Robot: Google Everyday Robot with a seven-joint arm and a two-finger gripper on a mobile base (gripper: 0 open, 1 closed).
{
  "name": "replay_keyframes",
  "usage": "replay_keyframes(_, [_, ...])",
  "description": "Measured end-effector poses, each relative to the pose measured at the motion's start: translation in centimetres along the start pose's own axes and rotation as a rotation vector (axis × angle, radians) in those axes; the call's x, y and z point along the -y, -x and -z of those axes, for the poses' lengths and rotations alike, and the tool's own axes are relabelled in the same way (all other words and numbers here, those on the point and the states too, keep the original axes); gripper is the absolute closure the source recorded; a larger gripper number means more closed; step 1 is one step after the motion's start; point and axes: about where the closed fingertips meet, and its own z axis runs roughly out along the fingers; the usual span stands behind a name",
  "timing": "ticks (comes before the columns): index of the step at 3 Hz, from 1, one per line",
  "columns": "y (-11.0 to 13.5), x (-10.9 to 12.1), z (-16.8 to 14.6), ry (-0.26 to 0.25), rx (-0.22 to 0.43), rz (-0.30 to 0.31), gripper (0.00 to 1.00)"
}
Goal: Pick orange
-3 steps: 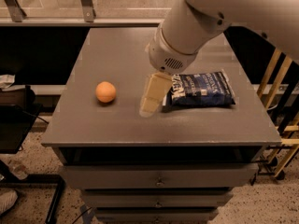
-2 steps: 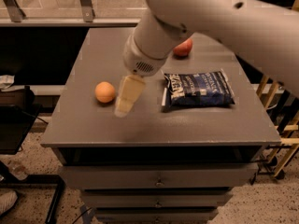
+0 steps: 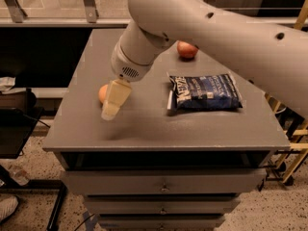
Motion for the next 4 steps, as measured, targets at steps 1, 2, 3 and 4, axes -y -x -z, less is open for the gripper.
replay_keyframes(1, [0.3,0.3,-1.7,0.023,-0.004,-0.002,0.00])
replay_keyframes(2, [-0.2,0.6,-3.1,0.041,-0.027,-0.010,0.00])
replay_keyframes(3, [-0.5,0.9,-3.7,0.050,-0.039,-0.015,0.00])
replay_keyframes(4, [-0.7,1.1,-3.9,0.052,-0.044,-0.016,0.19])
